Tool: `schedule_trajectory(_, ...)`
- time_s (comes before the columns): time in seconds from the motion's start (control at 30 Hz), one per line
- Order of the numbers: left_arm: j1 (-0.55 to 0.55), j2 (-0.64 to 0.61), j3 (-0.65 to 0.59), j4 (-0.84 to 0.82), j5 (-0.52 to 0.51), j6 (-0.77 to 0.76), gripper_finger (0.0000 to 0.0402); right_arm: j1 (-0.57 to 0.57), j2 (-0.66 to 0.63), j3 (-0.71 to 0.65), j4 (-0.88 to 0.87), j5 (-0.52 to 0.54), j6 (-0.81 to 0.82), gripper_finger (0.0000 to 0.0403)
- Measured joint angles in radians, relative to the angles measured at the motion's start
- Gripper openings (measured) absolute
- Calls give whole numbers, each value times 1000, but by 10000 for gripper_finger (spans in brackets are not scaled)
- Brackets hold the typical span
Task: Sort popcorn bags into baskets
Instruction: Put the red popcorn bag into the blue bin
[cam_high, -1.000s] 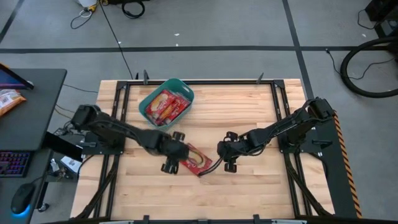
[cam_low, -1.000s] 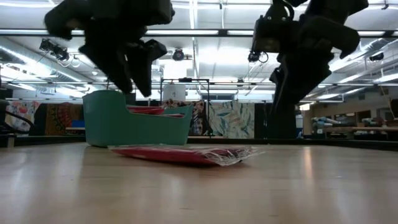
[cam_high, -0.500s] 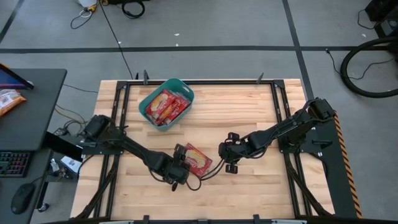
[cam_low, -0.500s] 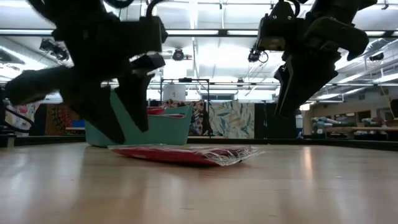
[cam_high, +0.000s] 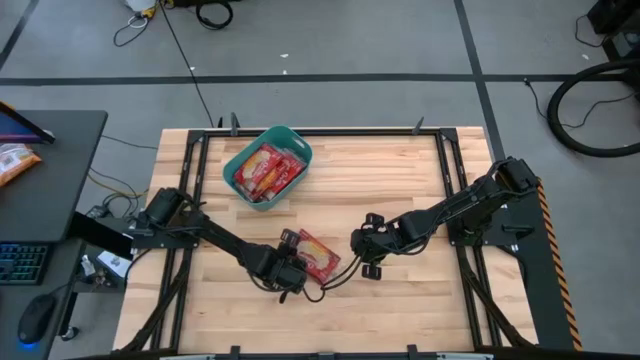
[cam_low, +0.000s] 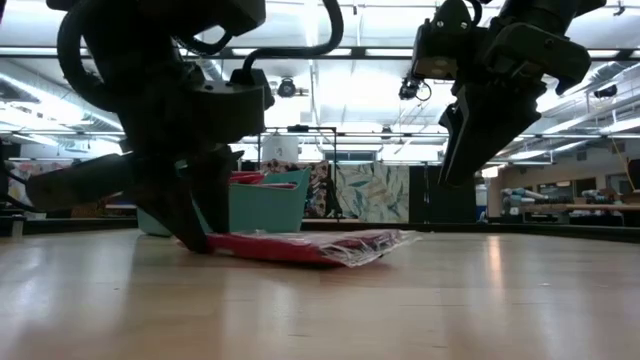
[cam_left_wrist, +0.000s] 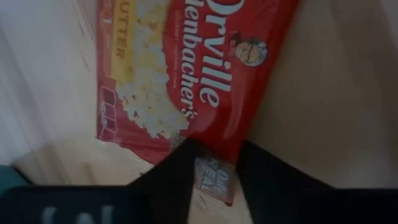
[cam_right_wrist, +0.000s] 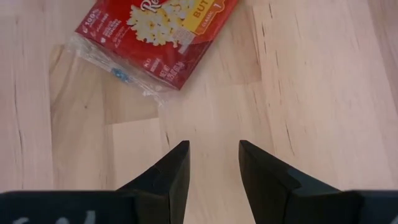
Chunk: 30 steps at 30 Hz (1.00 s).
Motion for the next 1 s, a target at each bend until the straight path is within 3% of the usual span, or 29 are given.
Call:
schedule_trajectory(0.17, 2, 1, -1, -6, -2, -24, 33, 0, 0, 0, 1, -1, -1, 143)
schedule_trajectory(0.23, 3, -10, -1, -12, 0, -33, 13, 0, 0, 0, 0, -2, -1, 143)
schedule_trajectory(0.4, 23, -91, 10, -93, -12, -57, 11, 0, -11, 43, -162, 2, 29, 143)
schedule_trajectory(0.53, 44, -208, 23, -142, -137, -61, 7, 13, -35, 80, -299, 103, 83, 143)
schedule_trajectory(0.73, 103, -379, 25, -147, -325, -17, 5, 34, -76, 82, -331, 207, 130, 143)
schedule_trajectory(0.9, 248, -456, 27, -246, -340, -166, 5, 46, -88, 82, -317, 211, 133, 143)
schedule_trajectory(1.0, 372, -464, 26, -398, -311, -318, 5, 50, -88, 82, -308, 224, 132, 143)
